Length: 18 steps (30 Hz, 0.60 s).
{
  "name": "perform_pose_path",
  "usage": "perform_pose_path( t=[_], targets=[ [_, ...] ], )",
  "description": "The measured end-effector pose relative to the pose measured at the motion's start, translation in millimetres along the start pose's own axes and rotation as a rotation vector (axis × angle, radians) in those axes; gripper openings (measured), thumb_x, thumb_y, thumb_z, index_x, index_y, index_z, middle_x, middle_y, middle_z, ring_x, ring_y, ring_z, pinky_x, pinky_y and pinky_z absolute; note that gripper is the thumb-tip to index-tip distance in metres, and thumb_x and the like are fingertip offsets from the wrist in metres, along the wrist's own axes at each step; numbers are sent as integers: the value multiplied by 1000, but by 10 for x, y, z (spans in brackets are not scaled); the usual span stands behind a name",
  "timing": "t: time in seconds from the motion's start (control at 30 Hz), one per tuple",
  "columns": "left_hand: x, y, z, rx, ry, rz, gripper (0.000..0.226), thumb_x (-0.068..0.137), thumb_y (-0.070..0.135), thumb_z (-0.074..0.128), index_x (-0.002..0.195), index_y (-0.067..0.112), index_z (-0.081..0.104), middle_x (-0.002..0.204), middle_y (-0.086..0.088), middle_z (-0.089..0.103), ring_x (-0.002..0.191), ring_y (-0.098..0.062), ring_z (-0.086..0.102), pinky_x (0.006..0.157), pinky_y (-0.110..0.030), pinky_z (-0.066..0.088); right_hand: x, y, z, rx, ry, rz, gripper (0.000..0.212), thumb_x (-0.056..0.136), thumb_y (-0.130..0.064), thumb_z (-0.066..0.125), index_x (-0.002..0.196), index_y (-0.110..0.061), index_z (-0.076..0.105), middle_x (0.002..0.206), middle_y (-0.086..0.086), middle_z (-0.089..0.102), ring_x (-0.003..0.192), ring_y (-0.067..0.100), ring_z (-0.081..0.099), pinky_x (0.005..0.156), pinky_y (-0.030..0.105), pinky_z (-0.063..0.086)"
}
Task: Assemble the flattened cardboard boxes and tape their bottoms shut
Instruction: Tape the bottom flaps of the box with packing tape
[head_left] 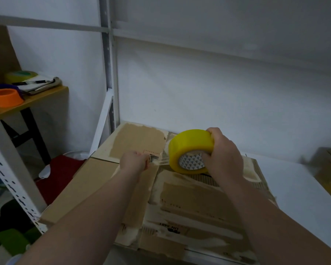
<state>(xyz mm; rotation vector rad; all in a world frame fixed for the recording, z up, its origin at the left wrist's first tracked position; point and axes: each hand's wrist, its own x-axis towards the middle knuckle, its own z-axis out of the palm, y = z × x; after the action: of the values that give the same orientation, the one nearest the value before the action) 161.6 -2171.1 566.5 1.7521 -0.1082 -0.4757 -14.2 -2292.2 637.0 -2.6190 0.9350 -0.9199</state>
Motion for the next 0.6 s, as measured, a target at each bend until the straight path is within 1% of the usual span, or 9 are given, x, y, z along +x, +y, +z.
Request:
perform_pose_path(
  t=[0.07, 0.13, 0.2, 0.27, 0.33, 0.4, 0.5, 0.53, 0.6],
  targets=[
    [-39, -59, 36, 33, 12, -21, 32, 84, 1, 63, 56, 10, 50, 59, -9, 54, 62, -23, 54, 65, -36, 51, -20, 6, 38, 20, 19, 13, 47, 79, -12, 62, 123, -24, 48, 99, 3, 59, 94, 28, 53, 62, 32, 38],
    [-75, -112, 95, 97, -3, -14, 32, 82, 2, 64, 53, 11, 52, 57, -8, 55, 60, -22, 54, 66, -37, 53, -47, 22, 72, 51, 35, 19, 46, 79, -13, 63, 122, -22, 50, 100, 5, 60, 94, 29, 53, 64, 34, 40],
    [-133, -133, 154, 240, -35, 53, 32, 84, 8, 62, 54, 11, 54, 59, -7, 55, 57, -20, 50, 57, -31, 47, -73, 44, 97, 84, 50, 23, 47, 79, -13, 65, 123, -21, 50, 101, 6, 61, 94, 30, 55, 67, 38, 46],
    [-169, -128, 203, 379, -101, 132, 26, 88, 16, 58, 62, 11, 57, 64, -9, 54, 59, -22, 47, 52, -27, 36, -88, 71, 124, 108, 68, 27, 49, 78, -12, 66, 124, -21, 51, 101, 6, 62, 93, 31, 56, 69, 39, 48],
    [-146, -110, 231, 447, -199, 103, 17, 91, 20, 53, 80, 9, 60, 73, -10, 57, 62, -21, 49, 52, -25, 37, -95, 90, 151, 124, 81, 33, 50, 78, -11, 65, 124, -21, 51, 101, 6, 63, 92, 31, 57, 70, 40, 49],
    [-107, -124, 231, 487, -320, 45, 20, 94, 22, 50, 100, 6, 61, 89, -9, 60, 77, -22, 57, 58, -29, 47, -98, 94, 169, 131, 87, 34, 51, 78, -11, 65, 125, -21, 51, 103, 7, 63, 93, 31, 57, 72, 43, 50],
    [-79, -185, 198, 462, -386, -57, 38, 99, 25, 42, 127, 2, 54, 122, -16, 59, 111, -34, 57, 83, -39, 51, -93, 89, 168, 135, 86, 49, 52, 79, -11, 65, 128, -21, 50, 105, 7, 64, 96, 31, 57, 75, 42, 50],
    [-89, -199, 185, 478, -360, -45, 40, 100, 26, 41, 128, 2, 54, 125, -18, 58, 114, -35, 56, 88, -40, 49, -92, 89, 161, 132, 84, 56, 52, 79, -11, 65, 128, -20, 50, 106, 8, 64, 97, 31, 56, 75, 41, 49],
    [-121, -176, 164, 542, -203, 56, 33, 98, 24, 44, 111, 1, 64, 111, -17, 64, 104, -34, 59, 84, -36, 47, -95, 90, 145, 124, 83, 54, 53, 80, -12, 65, 130, -20, 50, 108, 8, 63, 98, 32, 56, 76, 41, 49]
  ],
)
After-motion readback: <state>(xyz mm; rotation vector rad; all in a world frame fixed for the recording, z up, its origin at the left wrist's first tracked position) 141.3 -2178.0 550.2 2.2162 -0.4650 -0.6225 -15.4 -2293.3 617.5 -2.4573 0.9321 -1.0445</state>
